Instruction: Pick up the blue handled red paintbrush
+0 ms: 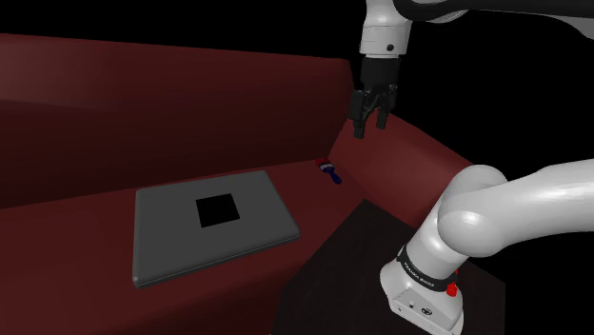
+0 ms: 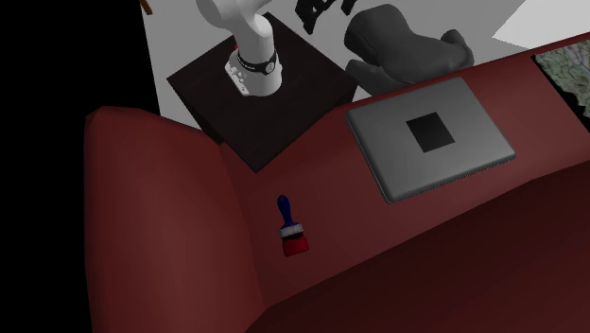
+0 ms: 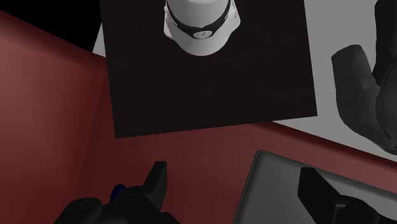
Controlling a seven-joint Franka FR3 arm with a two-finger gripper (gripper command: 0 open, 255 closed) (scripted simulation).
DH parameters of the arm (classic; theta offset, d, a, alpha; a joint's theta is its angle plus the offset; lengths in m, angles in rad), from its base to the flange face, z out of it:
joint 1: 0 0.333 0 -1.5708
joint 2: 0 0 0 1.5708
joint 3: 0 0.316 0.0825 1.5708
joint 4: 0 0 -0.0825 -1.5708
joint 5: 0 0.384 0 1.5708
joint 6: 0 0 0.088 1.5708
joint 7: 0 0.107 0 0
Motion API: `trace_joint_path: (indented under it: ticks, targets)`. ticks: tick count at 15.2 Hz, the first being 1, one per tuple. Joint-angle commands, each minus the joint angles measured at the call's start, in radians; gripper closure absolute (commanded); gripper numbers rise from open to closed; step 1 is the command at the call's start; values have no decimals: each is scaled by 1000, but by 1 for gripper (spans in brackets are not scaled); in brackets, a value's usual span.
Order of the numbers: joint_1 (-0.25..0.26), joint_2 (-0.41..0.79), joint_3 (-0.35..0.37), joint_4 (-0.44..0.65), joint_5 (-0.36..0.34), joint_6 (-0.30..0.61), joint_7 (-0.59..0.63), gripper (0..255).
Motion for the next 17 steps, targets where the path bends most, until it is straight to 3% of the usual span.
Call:
trace_joint_path:
  ticks: [1, 9, 17]
  targets:
    - [0, 0, 0, 0, 0, 0, 0, 0]
    - [-64, 42, -87, -192, -86, 324, -64, 0]
    - [-132, 218, -189, -291, -161, 693, -123, 0]
